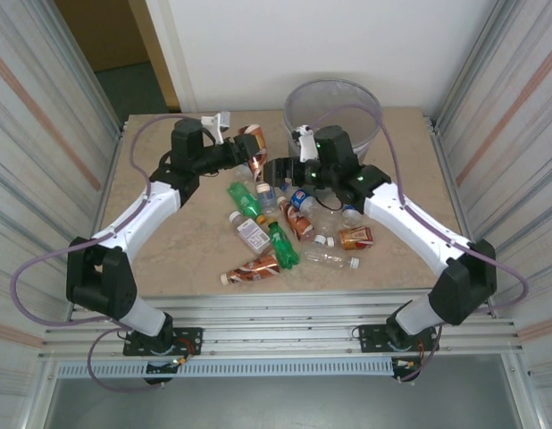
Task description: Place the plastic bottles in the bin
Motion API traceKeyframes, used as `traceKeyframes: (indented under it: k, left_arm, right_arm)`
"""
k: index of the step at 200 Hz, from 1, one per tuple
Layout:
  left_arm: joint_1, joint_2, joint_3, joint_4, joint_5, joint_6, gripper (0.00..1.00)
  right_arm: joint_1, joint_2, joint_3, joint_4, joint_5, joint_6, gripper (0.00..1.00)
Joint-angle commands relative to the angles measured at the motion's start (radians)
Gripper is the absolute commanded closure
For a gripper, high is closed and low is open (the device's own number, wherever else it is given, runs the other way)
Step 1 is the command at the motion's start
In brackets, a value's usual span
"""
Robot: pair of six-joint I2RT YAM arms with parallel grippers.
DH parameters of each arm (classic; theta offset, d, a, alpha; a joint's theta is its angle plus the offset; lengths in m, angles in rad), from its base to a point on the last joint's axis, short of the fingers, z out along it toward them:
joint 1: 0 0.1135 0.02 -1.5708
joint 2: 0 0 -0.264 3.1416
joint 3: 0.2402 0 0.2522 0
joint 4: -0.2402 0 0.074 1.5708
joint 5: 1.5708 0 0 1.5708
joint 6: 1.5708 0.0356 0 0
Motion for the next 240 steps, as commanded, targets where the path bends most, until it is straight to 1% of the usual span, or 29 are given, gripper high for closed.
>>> traceKeyframes:
  k: [1, 18, 39, 74, 91, 100, 113, 137, 157, 182, 196, 220, 240]
  left_arm:
    - [-0.013, -0.04, -0.026, 0.1, 0.031, -0.068, 0.55]
    - [-0.025, -0.044, -0.039, 0.135, 0.032, -0.088, 0.54]
    - [-0.034, -0.048, -0.044, 0.138, 0.026, -0.094, 0.53]
    - [-0.034, -0.063, -0.064, 0.158, 0.006, -0.108, 0.51]
    - [-0.035, -0.067, -0.067, 0.163, 0.002, -0.112, 0.5]
    - [-0.034, -0.069, -0.069, 0.167, 0.003, -0.112, 0.48]
    - [-0.034, -0.072, -0.071, 0.168, 0.002, -0.109, 0.39]
    - [-0.028, -0.089, -0.077, 0.162, 0.0, -0.096, 0.23]
    - [-0.011, -0.119, -0.088, 0.158, -0.002, -0.087, 0.02]
    - [0.01, -0.185, -0.103, 0.142, -0.004, -0.04, 0.01]
    - [0.02, -0.235, -0.115, 0.107, -0.027, 0.007, 0.01]
    - [0.027, -0.337, -0.148, 0.013, -0.14, 0.097, 0.01]
    - [0.032, -0.429, -0.202, -0.021, -0.237, 0.153, 0.01]
  right_arm:
    - [0.015, 0.042, 0.059, 0.026, -0.039, -0.038, 0.16]
    - [0.016, 0.073, 0.077, 0.028, -0.051, -0.043, 0.25]
    - [0.018, 0.094, 0.082, 0.039, -0.061, -0.046, 0.36]
    - [0.017, 0.109, 0.083, 0.043, -0.07, -0.045, 0.47]
    - [0.018, 0.112, 0.083, 0.043, -0.073, -0.046, 0.55]
    - [0.018, 0.108, 0.082, 0.043, -0.068, -0.048, 0.6]
    - [0.019, 0.102, 0.081, 0.039, -0.055, -0.053, 0.66]
    - [0.019, 0.08, 0.083, 0.019, -0.006, -0.061, 0.71]
    - [0.017, 0.065, 0.101, -0.015, 0.044, -0.075, 0.71]
    - [0.018, 0.056, 0.159, -0.092, 0.108, -0.115, 0.71]
    - [0.015, 0.053, 0.205, -0.143, 0.151, -0.143, 0.71]
    - [-0.012, 0.054, 0.293, -0.233, 0.22, -0.181, 0.71]
    - [-0.058, 0.061, 0.359, -0.301, 0.251, -0.188, 0.7]
